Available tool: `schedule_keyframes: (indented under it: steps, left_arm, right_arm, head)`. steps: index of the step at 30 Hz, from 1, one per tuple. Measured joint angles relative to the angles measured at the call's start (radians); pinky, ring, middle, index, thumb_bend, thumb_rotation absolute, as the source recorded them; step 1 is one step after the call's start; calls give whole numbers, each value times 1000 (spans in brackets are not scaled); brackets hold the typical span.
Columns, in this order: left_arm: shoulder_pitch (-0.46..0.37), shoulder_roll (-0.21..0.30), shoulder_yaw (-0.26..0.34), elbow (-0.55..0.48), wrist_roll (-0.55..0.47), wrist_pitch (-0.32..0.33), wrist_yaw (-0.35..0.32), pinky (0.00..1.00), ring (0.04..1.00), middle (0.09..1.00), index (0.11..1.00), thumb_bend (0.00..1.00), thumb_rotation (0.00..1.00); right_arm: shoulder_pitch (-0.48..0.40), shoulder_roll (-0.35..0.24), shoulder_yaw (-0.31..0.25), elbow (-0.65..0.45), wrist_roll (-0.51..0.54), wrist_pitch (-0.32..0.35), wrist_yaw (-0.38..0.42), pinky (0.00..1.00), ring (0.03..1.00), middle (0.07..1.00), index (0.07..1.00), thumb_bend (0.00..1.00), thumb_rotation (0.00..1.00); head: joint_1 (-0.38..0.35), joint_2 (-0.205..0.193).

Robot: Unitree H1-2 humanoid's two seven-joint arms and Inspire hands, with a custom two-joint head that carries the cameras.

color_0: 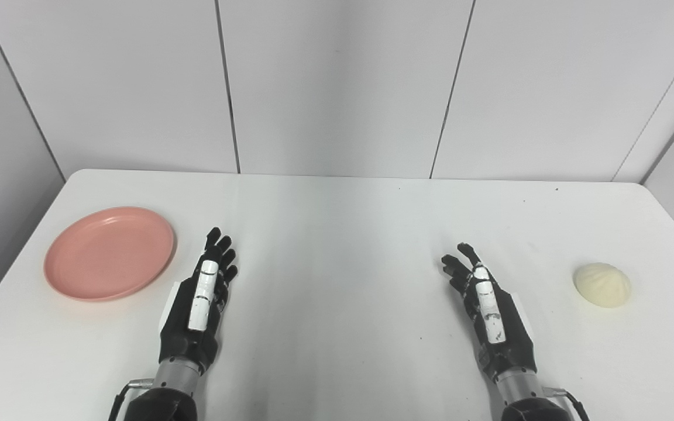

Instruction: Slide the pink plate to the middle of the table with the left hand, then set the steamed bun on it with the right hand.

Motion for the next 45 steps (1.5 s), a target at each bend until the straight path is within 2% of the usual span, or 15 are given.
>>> schedule_keyframes:
  steps: [45]
  left_arm:
    - [0, -1, 5, 0, 1, 0, 0, 1000, 991, 1000, 1000, 702, 902]
  right_arm:
    - [0, -2, 3, -4, -2, 8, 0, 936, 870, 800, 882, 787, 939]
  head:
    - [-2, -2]
